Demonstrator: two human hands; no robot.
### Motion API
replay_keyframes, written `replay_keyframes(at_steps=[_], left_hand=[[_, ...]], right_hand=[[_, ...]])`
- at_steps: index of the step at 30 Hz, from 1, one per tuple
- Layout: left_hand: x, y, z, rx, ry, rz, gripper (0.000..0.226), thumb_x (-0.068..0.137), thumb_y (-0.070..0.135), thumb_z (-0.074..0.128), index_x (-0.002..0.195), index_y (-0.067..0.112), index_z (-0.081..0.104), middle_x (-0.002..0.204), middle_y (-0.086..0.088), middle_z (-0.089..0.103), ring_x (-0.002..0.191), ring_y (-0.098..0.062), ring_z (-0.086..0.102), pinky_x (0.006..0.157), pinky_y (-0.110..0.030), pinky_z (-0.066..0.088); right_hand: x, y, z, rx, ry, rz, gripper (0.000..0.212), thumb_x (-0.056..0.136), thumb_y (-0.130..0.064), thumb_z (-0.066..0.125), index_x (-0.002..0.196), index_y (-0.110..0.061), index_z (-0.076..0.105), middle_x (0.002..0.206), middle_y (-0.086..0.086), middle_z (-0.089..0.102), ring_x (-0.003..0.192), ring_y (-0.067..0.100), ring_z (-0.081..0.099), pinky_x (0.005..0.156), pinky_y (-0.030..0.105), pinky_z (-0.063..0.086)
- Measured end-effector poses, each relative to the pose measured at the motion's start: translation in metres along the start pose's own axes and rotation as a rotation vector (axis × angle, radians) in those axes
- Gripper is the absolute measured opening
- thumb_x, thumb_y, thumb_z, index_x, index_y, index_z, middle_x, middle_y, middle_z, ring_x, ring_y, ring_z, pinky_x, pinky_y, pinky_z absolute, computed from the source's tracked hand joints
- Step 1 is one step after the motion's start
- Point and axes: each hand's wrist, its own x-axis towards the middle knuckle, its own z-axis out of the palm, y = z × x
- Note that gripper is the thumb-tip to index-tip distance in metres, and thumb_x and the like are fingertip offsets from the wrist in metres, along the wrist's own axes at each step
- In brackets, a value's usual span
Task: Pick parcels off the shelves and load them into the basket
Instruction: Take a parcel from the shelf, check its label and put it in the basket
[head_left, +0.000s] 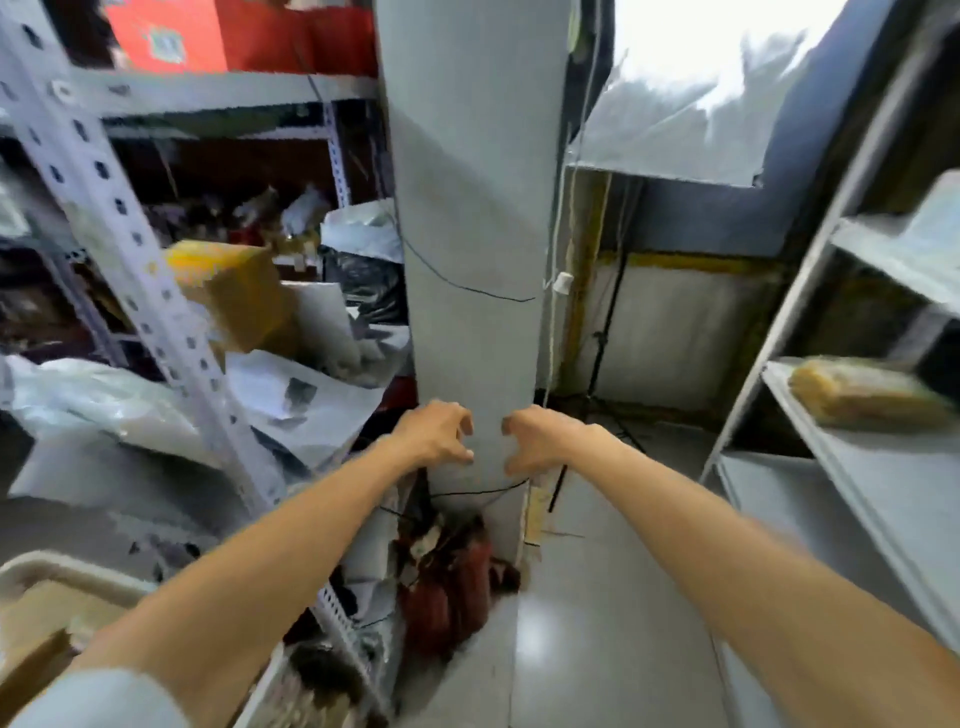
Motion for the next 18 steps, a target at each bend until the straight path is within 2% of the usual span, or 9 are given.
replay_keyframes(at_steps=[4, 9, 12, 15, 18], left_hand=[[0.07, 0.076, 0.002, 0.052, -0.043, 0.188, 0.042, 0.077, 0.042, 0.072, 0.115, 0.025, 0.062, 0.113, 0.002, 0.064, 0.104, -0.019, 0.06, 0.084, -0.032, 0.05], [0.126, 0.173, 0.02, 0.122, -0.064, 0.389, 0.039, 0.076, 0.042, 0.071, 0.11, 0.026, 0.063, 0.108, 0.002, 0.065, 0.101, -0.021, 0.061, 0.08, -0.031, 0.05], [0.141, 0.228, 0.034, 0.168, -0.071, 0.519, 0.041, 0.075, 0.043, 0.072, 0.111, 0.027, 0.062, 0.111, 0.0, 0.064, 0.101, -0.022, 0.06, 0.074, -0.03, 0.045], [0.153, 0.283, 0.045, 0.183, -0.11, 0.664, 0.044, 0.075, 0.04, 0.072, 0.115, 0.026, 0.06, 0.114, 0.0, 0.063, 0.102, -0.022, 0.059, 0.072, -0.03, 0.043], [0.162, 0.338, 0.053, 0.195, -0.131, 0.794, 0.045, 0.077, 0.039, 0.071, 0.119, 0.025, 0.06, 0.115, -0.001, 0.062, 0.103, -0.022, 0.06, 0.077, -0.032, 0.048]], right_hand=[[-0.032, 0.081, -0.01, 0.036, 0.127, 0.167, 0.042, 0.081, -0.033, 0.069, 0.112, -0.007, 0.06, 0.111, 0.013, 0.064, 0.103, 0.031, 0.06, 0.074, 0.032, 0.047], [-0.09, 0.169, -0.007, 0.067, 0.147, 0.464, 0.046, 0.082, -0.034, 0.066, 0.12, -0.011, 0.056, 0.119, 0.01, 0.06, 0.109, 0.028, 0.059, 0.085, 0.038, 0.052], [-0.136, 0.21, 0.0, 0.12, 0.14, 0.628, 0.052, 0.082, -0.038, 0.066, 0.125, -0.013, 0.053, 0.125, 0.009, 0.057, 0.11, 0.026, 0.057, 0.091, 0.043, 0.052], [-0.185, 0.238, 0.007, 0.157, 0.127, 0.785, 0.056, 0.083, -0.038, 0.065, 0.129, -0.011, 0.05, 0.13, 0.011, 0.054, 0.116, 0.028, 0.054, 0.096, 0.042, 0.048], [-0.226, 0.259, 0.016, 0.192, 0.144, 0.933, 0.057, 0.082, -0.036, 0.066, 0.13, -0.011, 0.05, 0.132, 0.012, 0.053, 0.116, 0.029, 0.054, 0.095, 0.038, 0.048]])
